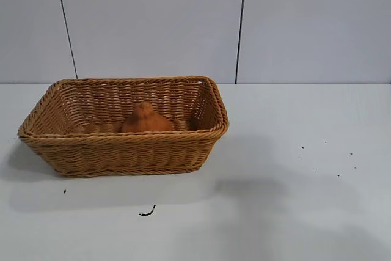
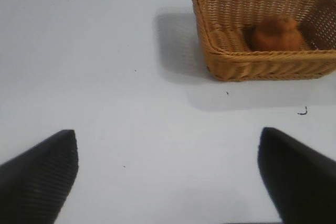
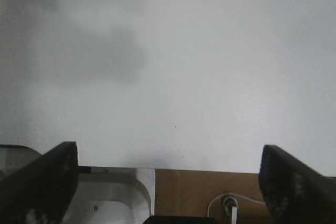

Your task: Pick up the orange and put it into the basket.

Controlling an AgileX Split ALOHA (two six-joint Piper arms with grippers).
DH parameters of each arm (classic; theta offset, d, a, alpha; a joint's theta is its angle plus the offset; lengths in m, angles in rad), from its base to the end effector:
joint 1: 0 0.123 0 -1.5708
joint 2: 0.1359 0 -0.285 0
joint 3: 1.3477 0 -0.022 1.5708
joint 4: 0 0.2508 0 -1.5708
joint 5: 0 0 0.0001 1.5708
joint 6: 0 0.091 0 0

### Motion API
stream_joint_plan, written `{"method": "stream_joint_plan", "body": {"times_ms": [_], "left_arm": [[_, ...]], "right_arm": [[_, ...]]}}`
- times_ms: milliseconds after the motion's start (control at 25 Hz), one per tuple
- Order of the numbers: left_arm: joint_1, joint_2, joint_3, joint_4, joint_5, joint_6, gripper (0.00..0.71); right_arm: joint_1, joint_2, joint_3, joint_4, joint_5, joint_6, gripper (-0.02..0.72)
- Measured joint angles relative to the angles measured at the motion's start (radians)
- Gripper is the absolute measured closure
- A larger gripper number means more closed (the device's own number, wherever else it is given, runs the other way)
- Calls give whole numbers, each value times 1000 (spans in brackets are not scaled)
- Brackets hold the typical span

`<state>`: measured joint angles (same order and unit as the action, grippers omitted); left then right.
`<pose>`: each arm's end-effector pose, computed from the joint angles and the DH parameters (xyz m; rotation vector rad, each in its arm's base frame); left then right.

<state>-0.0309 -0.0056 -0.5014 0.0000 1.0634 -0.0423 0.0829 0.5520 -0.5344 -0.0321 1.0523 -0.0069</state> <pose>-0.0060 0.0002 0.2774 -0.0116 2.0403 -0.0459 0.0788 0.0040 0.2676 -0.1241 2.5497 -0.0123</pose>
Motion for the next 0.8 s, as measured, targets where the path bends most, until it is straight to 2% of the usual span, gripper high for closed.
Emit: {"method": "stream_joint_plan", "body": {"times_ms": [200,520,800], "left_arm": [[0,0,0,0,0,0,44],[0,0,0,0,0,0,44],[0,0,0,0,0,0,44]], "right_arm": [[0,-230,42,32,-25,-3,64],[0,-492,44,32,-33,-4,64],[0,-556,44,32,-31,-4,64]]}}
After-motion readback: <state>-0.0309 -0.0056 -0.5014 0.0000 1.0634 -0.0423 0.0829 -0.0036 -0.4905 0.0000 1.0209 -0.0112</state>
